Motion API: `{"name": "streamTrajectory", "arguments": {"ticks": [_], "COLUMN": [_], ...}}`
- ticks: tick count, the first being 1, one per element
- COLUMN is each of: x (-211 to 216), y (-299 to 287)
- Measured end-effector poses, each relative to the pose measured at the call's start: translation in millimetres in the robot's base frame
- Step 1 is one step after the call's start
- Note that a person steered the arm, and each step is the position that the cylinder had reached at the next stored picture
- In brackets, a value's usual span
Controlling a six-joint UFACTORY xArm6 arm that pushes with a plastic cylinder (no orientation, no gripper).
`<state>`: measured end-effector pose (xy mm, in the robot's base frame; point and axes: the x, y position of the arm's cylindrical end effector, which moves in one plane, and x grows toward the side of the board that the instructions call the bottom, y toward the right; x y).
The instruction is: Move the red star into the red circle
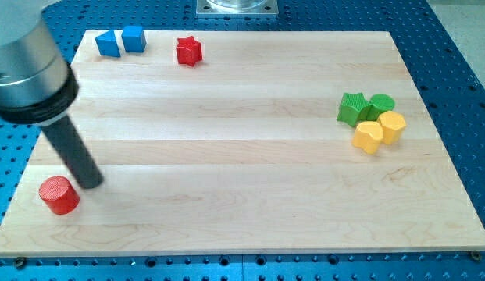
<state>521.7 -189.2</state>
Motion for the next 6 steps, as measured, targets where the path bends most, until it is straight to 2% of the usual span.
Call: {"name": "streamTrajectory", "arguments": {"ticks": [2,3,4,5,6], "x": [-171,-271,-322,-330,-294], "y": [197,234,180,96,73]}}
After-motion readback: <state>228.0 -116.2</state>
